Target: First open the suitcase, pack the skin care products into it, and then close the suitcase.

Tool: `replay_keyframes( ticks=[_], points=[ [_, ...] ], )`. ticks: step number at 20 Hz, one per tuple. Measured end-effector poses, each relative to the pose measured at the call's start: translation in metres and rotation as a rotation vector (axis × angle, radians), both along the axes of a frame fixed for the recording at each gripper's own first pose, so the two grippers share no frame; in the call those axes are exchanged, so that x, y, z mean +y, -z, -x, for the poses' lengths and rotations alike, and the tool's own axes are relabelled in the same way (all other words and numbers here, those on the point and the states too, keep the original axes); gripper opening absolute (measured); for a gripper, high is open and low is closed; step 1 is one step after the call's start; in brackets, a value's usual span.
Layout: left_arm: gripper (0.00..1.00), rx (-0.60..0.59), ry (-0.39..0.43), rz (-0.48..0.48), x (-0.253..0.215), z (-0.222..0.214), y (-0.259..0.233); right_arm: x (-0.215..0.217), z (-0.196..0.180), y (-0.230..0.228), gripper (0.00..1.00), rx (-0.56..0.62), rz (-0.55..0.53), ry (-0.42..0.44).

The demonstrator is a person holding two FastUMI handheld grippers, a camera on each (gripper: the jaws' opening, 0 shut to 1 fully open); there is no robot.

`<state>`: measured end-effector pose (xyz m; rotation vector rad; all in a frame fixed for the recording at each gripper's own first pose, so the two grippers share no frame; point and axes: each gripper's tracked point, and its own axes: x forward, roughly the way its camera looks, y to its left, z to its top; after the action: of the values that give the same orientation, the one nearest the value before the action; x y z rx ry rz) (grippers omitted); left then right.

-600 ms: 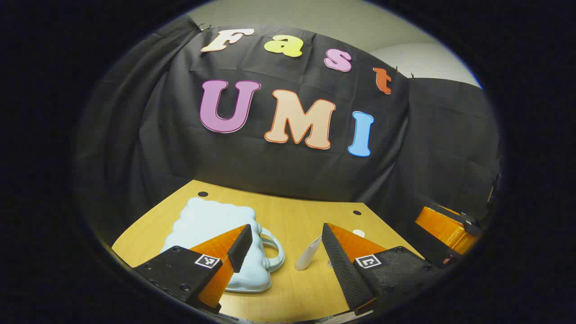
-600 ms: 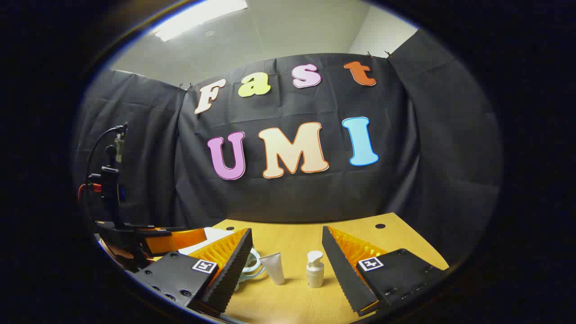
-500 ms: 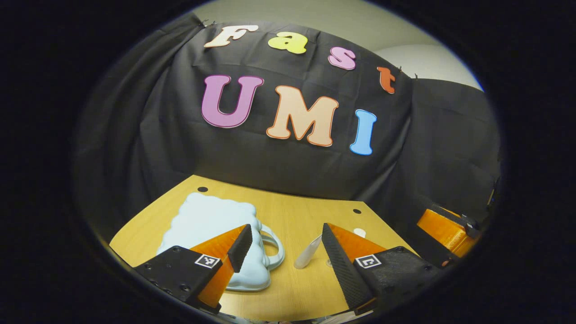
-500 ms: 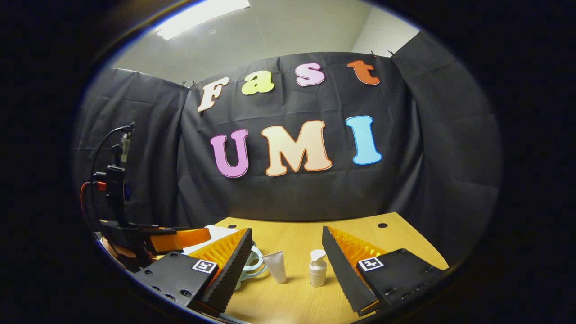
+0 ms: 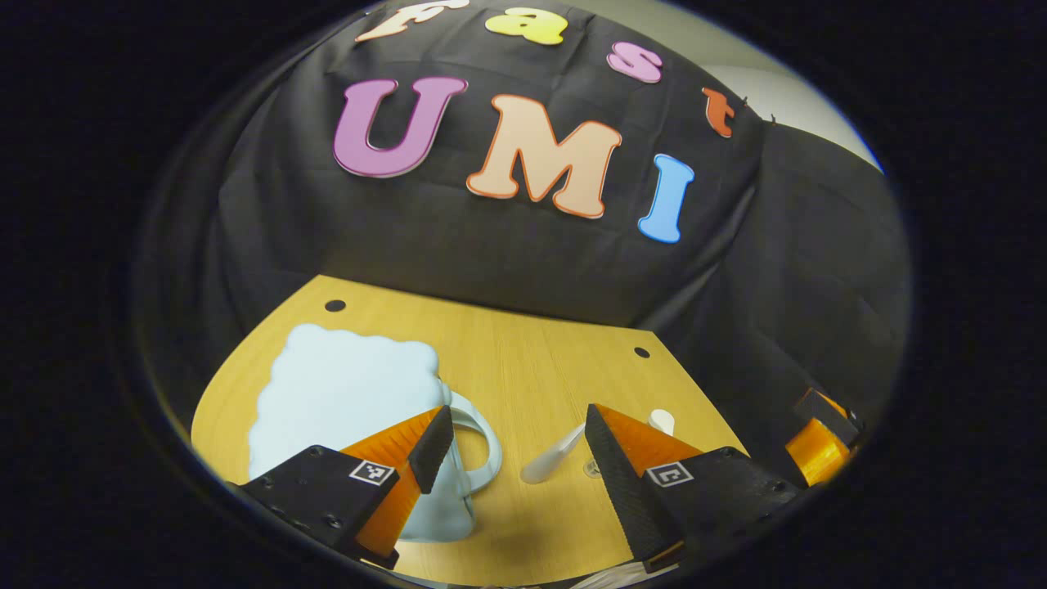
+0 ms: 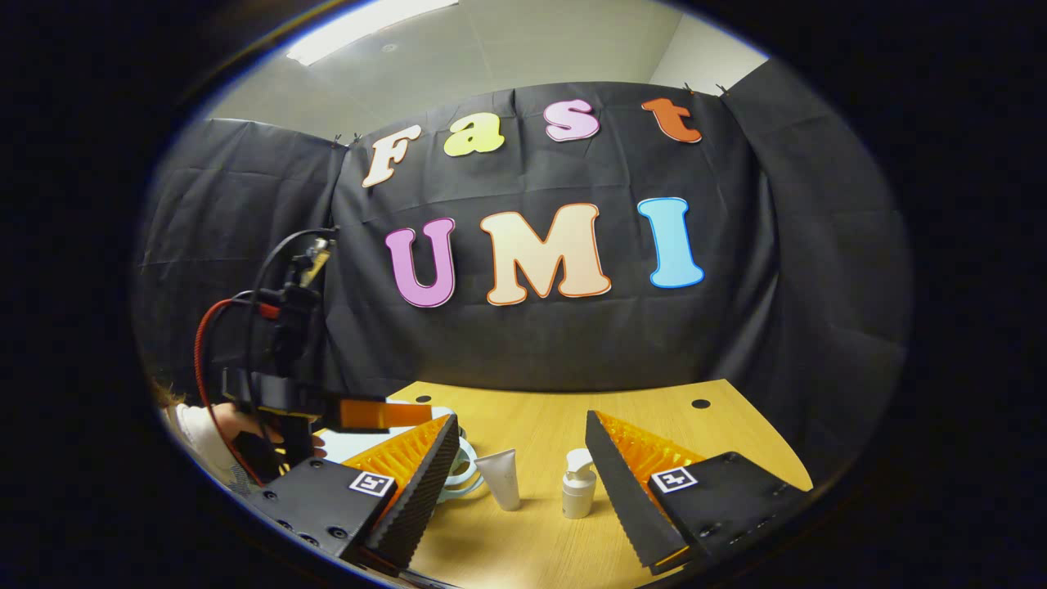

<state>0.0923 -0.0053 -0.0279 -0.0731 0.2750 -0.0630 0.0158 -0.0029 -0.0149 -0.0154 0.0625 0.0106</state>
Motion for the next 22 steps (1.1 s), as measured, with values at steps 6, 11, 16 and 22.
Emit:
replay_keyframes(
  ticks=[6, 11, 16, 22],
  points=[
    [0.95, 0.246, -0.064, 0.103, 0.003, -0.066, 0.036, -0.022, -0.007, 0.007, 0.98, 0.010, -0.013, 0.036],
    [0.95, 0.452, -0.140, 0.108, 0.012, -0.095, 0.082, -0.036, -0.011, 0.011, 0.98, 0.033, -0.003, 0.046],
    [0.95, 0.598, -0.232, 0.153, 0.019, -0.098, 0.117, -0.052, -0.011, 0.016, 0.98, 0.050, -0.004, 0.065],
    [0.83, 0.741, -0.282, 0.108, 0.020, -0.104, 0.145, -0.067, -0.011, 0.020, 0.98, 0.061, -0.020, 0.085]
  ],
)
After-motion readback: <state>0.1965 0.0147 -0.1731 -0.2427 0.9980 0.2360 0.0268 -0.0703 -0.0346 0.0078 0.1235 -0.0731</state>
